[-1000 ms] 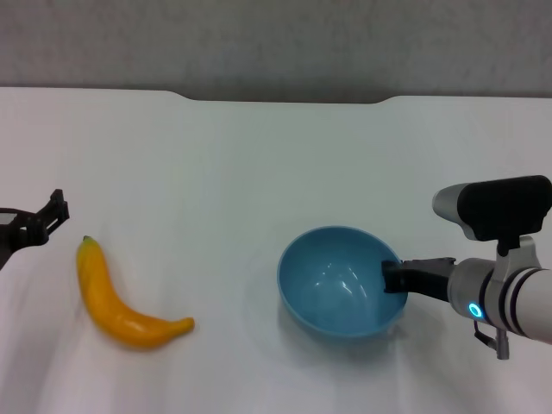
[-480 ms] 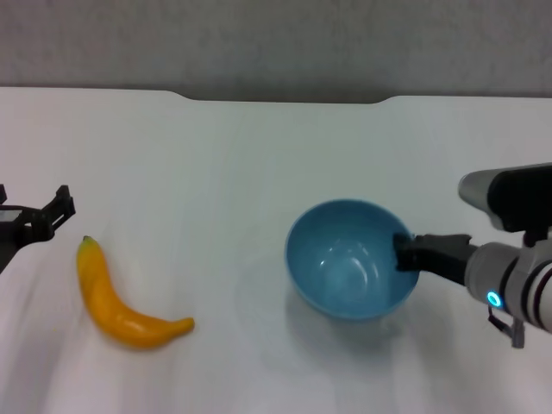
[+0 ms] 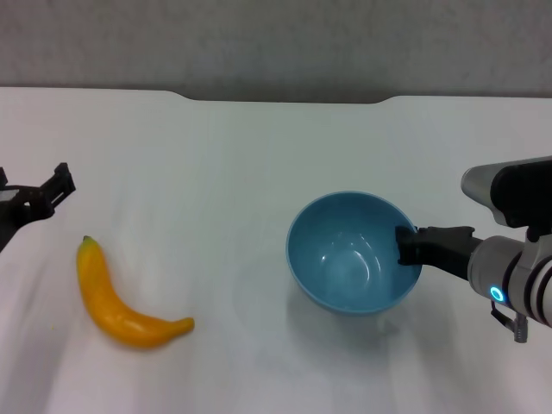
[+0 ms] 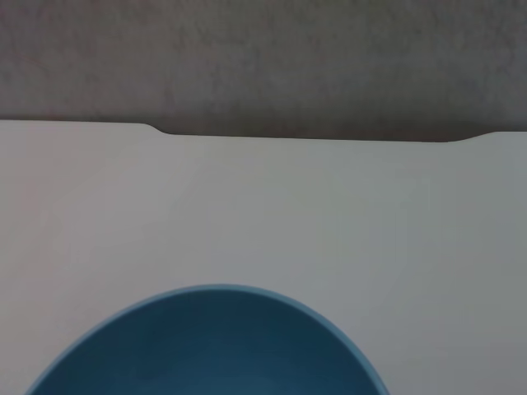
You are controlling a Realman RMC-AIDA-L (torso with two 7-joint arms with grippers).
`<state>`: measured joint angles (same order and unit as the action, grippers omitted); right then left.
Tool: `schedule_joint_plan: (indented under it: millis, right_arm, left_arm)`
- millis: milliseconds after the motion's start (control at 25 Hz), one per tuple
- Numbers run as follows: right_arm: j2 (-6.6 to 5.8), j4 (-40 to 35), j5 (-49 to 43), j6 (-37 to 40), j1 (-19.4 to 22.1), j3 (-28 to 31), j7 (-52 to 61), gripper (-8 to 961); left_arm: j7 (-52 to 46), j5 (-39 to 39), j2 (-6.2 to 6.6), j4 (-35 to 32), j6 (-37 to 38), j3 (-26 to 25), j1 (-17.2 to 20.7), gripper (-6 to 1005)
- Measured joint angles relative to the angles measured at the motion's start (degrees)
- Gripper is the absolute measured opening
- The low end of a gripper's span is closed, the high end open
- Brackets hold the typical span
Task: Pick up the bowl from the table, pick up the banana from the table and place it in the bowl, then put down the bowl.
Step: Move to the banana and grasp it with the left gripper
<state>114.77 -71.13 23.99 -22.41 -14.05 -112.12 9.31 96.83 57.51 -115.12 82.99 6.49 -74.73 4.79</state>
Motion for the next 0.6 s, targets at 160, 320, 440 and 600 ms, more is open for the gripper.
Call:
schedule_joint_plan:
  millis: [160, 320, 440, 600]
  right_arm:
    - [-0.07, 0.1, 0.0, 0.0, 0.0, 0.4, -0.1, 34]
    - [-0.05, 0.2, 0.0, 0.0, 0.2, 0.5, -0.5, 34]
    - [0.00, 0.2, 0.0, 0.0, 0.4, 0.6, -0.6, 34]
    - [0.01, 0.4, 0.0, 0.0, 0.3, 0.6, -0.6, 34]
  left_arm:
    - [7.6, -9.9, 1.37, -1.4, 4.2, -0.6, -2.6, 894]
    - [21.8, -31.5, 4.80, -3.3, 9.7, -0.6, -6.6, 894]
    - [39.0, -51.5, 6.29, -2.3, 14.1, -1.0, -8.3, 894]
    - [61.6, -66.4, 4.18, 3.6, 29.8, -5.2, -10.5, 895]
